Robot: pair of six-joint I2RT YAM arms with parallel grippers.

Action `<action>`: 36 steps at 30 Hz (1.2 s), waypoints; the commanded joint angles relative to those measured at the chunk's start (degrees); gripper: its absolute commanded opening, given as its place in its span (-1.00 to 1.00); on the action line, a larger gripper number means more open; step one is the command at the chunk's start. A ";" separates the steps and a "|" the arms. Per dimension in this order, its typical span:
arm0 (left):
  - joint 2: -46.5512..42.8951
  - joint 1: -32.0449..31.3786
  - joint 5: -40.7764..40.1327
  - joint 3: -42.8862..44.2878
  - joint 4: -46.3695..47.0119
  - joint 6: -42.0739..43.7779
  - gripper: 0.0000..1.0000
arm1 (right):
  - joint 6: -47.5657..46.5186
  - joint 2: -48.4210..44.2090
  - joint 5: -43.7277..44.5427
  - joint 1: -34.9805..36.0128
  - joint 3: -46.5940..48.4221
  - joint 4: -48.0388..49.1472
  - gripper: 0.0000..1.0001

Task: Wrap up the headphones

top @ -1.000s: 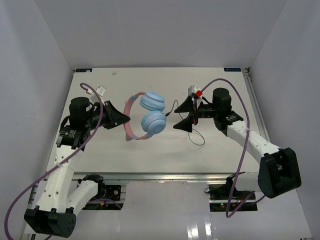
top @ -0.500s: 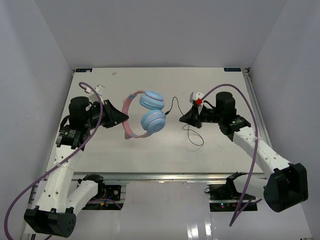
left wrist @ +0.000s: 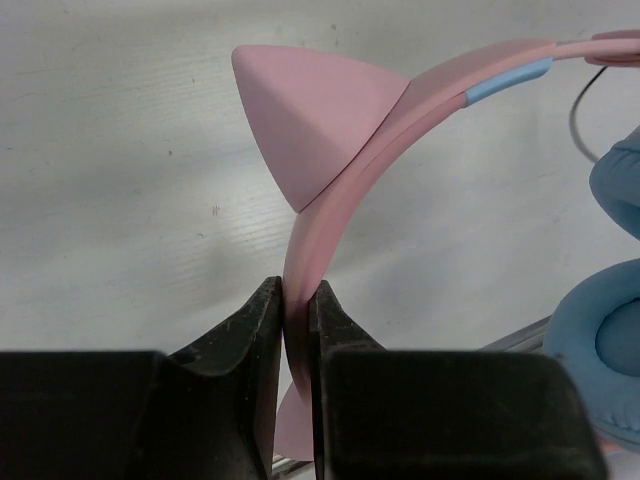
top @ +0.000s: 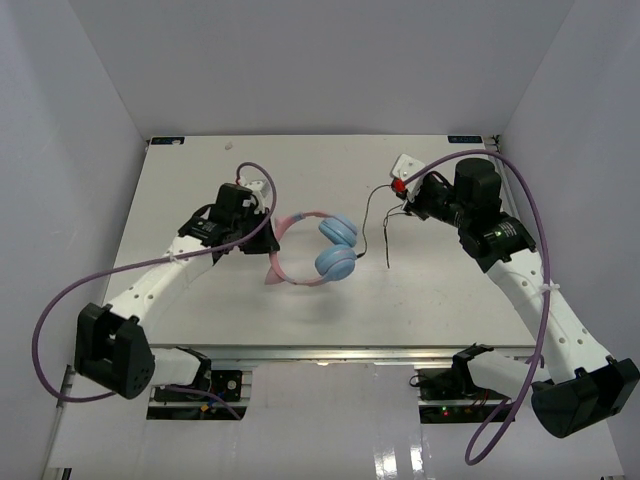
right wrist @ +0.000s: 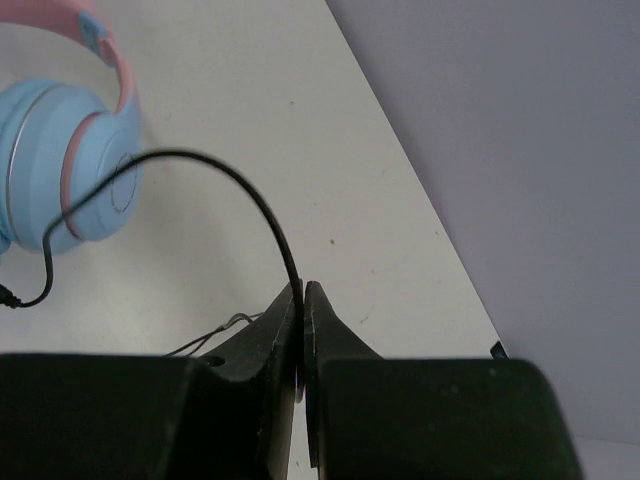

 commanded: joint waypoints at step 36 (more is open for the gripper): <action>8.11 -23.76 3.83 3.16 19.81 2.70 -1.00 | -3.88 3.73 -4.11 5.82 -5.68 0.24 -0.83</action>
